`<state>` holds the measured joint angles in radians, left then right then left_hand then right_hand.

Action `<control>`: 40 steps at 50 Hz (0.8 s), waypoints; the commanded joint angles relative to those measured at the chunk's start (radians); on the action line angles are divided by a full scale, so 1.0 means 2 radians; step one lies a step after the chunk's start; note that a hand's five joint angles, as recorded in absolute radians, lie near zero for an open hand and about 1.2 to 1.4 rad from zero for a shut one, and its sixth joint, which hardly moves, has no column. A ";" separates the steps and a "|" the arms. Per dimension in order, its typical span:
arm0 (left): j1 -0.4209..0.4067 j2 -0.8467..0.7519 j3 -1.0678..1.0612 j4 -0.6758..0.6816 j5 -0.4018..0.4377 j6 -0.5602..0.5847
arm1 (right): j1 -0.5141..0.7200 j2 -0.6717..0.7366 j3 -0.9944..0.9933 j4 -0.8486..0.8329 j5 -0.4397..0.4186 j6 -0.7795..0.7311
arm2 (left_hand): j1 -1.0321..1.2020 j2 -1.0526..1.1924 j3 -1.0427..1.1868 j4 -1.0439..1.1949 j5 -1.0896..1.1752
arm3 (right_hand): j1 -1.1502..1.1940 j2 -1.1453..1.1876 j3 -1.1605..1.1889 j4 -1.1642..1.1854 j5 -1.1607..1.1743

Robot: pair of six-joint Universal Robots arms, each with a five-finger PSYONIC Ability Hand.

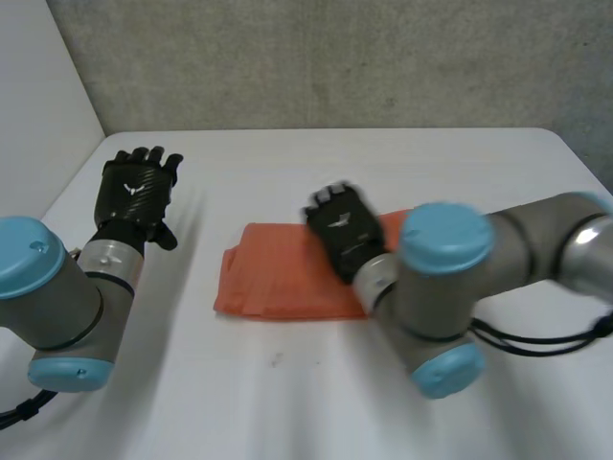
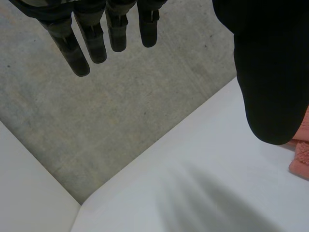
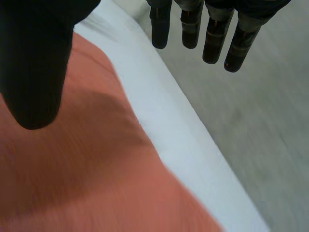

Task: Fold the laundry

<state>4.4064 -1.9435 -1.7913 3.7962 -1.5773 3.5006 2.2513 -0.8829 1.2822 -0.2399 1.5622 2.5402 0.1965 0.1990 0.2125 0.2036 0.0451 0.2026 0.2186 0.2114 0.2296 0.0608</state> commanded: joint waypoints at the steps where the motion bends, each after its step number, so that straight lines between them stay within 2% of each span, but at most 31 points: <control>1: -0.002 0.000 0.000 0.000 0.000 0.000 | -0.104 -0.056 0.090 0.062 0.008 0.107 | -0.011 -0.012 -0.019 -0.015 -0.023 | -0.014 -0.022 -0.018 -0.028 -0.030; 4: -0.003 0.000 -0.001 -0.001 0.000 0.001 | -0.138 -0.059 0.123 0.075 0.002 0.113 | -0.011 -0.012 -0.019 -0.015 -0.023 | -0.013 -0.021 -0.018 -0.027 -0.030; 8: -0.004 0.000 -0.002 0.000 0.000 0.001 | -0.170 -0.059 0.153 0.074 -0.009 0.113 | -0.011 -0.012 -0.019 -0.015 -0.023 | 0.102 0.094 0.098 0.089 0.086; 9: -0.005 0.000 -0.002 0.000 0.000 0.001 | -0.180 -0.059 0.158 0.067 -0.016 0.114 | -0.011 -0.012 -0.019 -0.015 -0.023 | 0.241 0.233 0.236 0.227 0.224; 12: -0.005 0.000 -0.005 0.002 0.000 0.001 | -0.187 -0.059 0.159 0.046 -0.025 0.118 | -0.011 -0.012 -0.019 -0.015 -0.023 | 0.476 0.468 0.472 0.463 0.460; 13: -0.005 0.000 -0.005 0.002 0.000 0.001 | -0.188 -0.059 0.159 0.028 -0.028 0.117 | -0.011 -0.012 -0.019 -0.015 -0.023 | 0.596 0.588 0.591 0.582 0.579; 20: -0.014 0.001 -0.006 0.002 -0.001 0.002 | -0.174 -0.079 0.123 -0.020 -0.024 0.118 | -0.011 -0.012 -0.019 -0.015 -0.023 | 0.597 0.589 0.592 0.583 0.580; 26: -0.015 0.002 -0.006 0.002 -0.002 0.002 | -0.057 -0.073 0.022 0.005 -0.028 0.116 | -0.011 -0.012 -0.019 -0.015 -0.023 | 0.597 0.589 0.592 0.583 0.580; 34: -0.015 0.007 -0.006 -0.001 -0.002 0.000 | 0.065 0.036 -0.077 0.045 -0.052 0.111 | -0.011 -0.012 -0.019 -0.015 -0.023 | 0.597 0.589 0.592 0.583 0.580; 38: -0.014 0.007 -0.005 -0.002 -0.001 0.000 | 0.090 0.066 -0.089 0.052 -0.075 0.107 | -0.011 -0.012 -0.019 -0.015 -0.023 | 0.597 0.589 0.592 0.583 0.580; 39: -0.014 0.007 -0.004 -0.002 -0.001 0.000 | 0.090 0.070 -0.090 0.052 -0.075 0.106 | -0.011 -0.012 -0.019 -0.015 -0.023 | 0.561 0.553 0.557 0.548 0.545; 40: -0.014 0.008 -0.004 -0.002 -0.001 0.000 | 0.089 0.073 -0.092 0.052 -0.072 0.105 | -0.011 -0.012 -0.019 -0.015 -0.023 | 0.440 0.432 0.436 0.427 0.424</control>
<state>4.3767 -1.9302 -1.8016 3.7932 -1.5817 3.5009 2.3791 -0.8202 1.1336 -0.1511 1.4504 2.7606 0.1965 0.1990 0.2125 0.2036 0.0451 0.8452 1.1781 1.1797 1.1914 0.9620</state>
